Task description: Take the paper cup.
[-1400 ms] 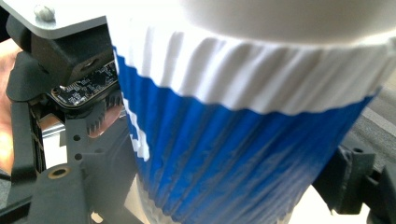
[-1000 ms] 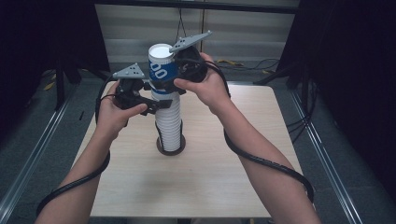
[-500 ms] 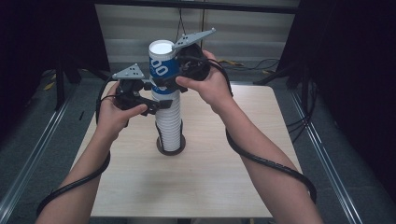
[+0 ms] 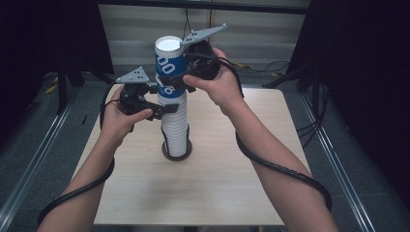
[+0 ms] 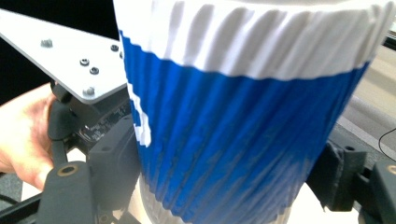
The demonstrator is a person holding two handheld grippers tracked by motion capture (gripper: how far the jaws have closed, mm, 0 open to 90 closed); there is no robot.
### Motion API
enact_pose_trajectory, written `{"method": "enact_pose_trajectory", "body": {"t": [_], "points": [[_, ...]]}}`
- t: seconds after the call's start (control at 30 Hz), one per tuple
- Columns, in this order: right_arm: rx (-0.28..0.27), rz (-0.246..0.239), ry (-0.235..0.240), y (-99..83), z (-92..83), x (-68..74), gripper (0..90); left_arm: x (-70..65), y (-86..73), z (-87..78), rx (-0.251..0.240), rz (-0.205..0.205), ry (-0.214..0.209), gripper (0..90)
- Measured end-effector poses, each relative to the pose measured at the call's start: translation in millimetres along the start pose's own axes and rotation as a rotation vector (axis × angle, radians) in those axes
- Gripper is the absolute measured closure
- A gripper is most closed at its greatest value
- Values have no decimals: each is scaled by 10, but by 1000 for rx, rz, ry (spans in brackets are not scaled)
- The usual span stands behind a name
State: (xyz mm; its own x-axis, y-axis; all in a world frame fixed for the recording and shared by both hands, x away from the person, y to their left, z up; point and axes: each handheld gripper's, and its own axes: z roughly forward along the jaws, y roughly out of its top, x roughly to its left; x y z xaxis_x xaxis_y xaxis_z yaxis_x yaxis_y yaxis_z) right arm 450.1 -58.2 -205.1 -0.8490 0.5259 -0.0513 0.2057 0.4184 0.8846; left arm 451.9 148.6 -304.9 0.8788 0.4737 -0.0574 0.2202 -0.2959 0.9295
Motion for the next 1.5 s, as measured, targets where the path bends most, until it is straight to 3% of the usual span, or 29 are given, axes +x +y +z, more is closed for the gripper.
{"method": "enact_pose_trajectory", "body": {"t": [1.2, 1.5], "points": [[-31, 11, 11, 164, -149, -25, 220, 1, -17, -10, -1, -7, -2, 119], [-40, 17, -4, 206, -252, -83, 216, 29, -43, -46, 8, -6, 17, 130]]}}
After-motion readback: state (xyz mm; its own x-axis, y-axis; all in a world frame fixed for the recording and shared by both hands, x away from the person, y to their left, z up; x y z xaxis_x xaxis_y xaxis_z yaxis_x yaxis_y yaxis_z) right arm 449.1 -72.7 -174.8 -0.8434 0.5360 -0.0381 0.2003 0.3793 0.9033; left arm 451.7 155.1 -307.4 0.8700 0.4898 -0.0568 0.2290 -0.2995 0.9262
